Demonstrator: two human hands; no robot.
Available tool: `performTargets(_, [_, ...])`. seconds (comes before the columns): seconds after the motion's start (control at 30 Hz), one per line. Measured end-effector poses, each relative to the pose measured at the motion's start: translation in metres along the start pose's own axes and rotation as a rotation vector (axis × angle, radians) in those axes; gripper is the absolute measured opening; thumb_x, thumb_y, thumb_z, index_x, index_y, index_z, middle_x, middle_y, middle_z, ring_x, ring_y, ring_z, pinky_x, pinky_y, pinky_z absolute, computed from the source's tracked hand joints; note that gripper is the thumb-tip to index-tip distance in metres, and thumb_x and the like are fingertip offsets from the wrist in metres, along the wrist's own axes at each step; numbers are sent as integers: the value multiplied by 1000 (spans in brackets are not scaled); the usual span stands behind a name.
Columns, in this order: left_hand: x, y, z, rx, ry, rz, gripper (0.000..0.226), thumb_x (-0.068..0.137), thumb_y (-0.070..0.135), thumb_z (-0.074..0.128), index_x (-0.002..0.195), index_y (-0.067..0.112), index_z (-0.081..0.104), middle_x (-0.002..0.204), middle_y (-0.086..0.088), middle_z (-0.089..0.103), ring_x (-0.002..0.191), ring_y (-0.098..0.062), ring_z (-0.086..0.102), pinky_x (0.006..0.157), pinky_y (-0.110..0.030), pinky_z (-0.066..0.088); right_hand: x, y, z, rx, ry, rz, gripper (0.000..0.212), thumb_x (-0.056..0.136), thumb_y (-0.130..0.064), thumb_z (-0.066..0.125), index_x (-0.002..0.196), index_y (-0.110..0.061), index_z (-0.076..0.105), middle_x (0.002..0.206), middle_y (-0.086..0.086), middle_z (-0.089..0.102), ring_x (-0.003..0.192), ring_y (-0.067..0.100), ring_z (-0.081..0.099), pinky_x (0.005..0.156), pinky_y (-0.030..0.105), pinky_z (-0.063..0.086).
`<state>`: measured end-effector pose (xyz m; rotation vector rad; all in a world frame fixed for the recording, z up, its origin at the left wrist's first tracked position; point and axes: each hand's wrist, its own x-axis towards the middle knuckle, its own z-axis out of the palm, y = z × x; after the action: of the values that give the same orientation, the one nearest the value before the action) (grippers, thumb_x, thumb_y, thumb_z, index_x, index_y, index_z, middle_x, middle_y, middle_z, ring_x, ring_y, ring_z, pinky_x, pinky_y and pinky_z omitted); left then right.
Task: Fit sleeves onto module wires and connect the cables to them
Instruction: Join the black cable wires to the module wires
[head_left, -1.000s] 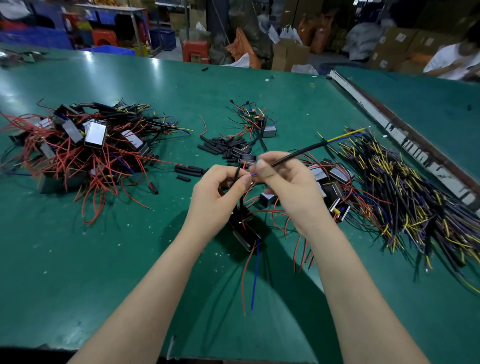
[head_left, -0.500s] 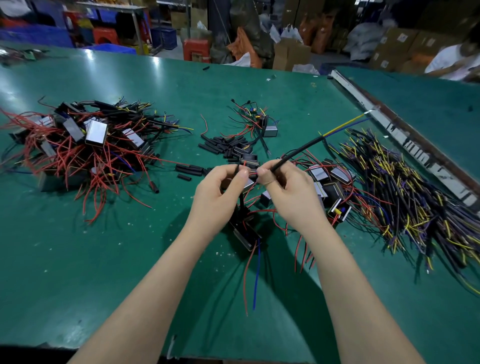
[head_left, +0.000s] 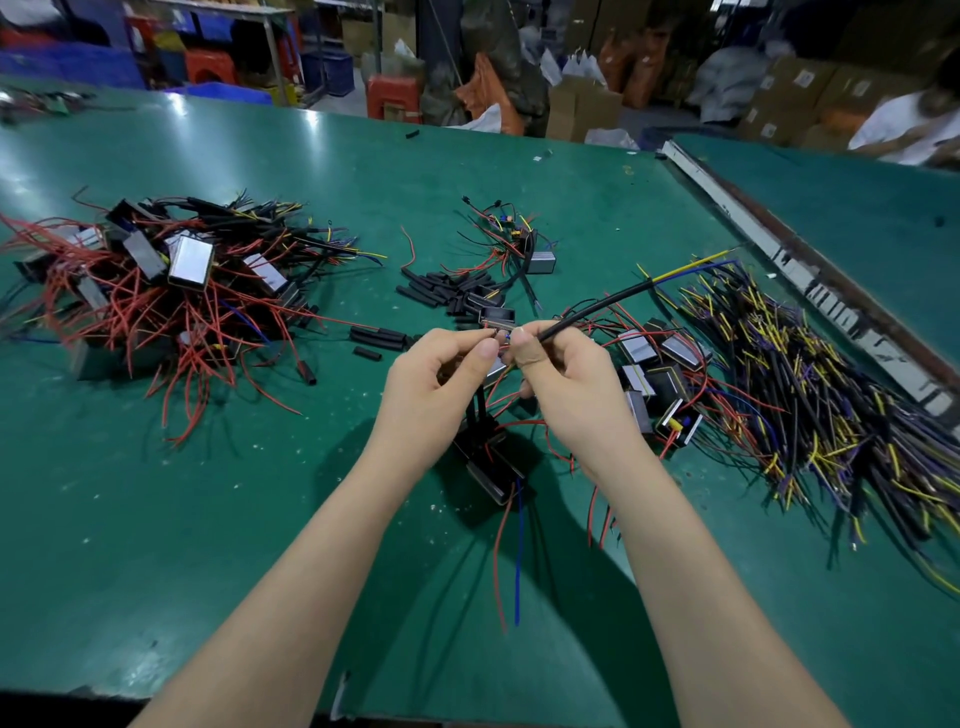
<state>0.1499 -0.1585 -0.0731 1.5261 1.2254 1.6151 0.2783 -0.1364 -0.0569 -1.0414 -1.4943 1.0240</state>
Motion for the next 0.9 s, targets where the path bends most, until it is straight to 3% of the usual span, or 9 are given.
performTargets(0.23, [-1,1,-1,0,-12,26,22,92,16,60,93,37,66,86,7,64,80,2,58,77,-15,44,0,0,1,-26,-3,6,15,96,-23,54,81,-25,56,63,-23,65,49,-3,50,55,14,45])
performTargets(0.33, [-1,2,0,-21,-1,27,19,93,16,58,92,33,67,80,10,65,75,4,58,74,-12,44,-1,0,2,-30,-12,4,16,97,-22,54,80,-25,56,62,-17,64,50,-1,49,56,16,44])
performTargets(0.5, [0,0,0,-103,-18,-3,20,91,12,60,96,30,64,70,14,67,69,-2,61,73,-19,51,-2,0,3,-21,5,14,15,97,-22,54,82,-24,56,66,-12,60,50,-1,49,55,17,44])
performTargets(0.77, [0,1,0,-145,-22,-31,15,91,8,59,93,22,63,68,11,67,66,-2,59,72,-18,51,-2,-1,3,-1,3,13,16,97,-20,54,81,-24,55,64,-13,59,48,-3,50,54,13,43])
performTargets(0.9, [-1,6,2,-179,-9,-50,14,93,5,56,89,17,62,71,8,64,64,4,59,67,-11,47,-2,-3,1,-15,9,14,15,97,-23,54,82,-26,54,69,-12,59,48,-4,52,53,11,42])
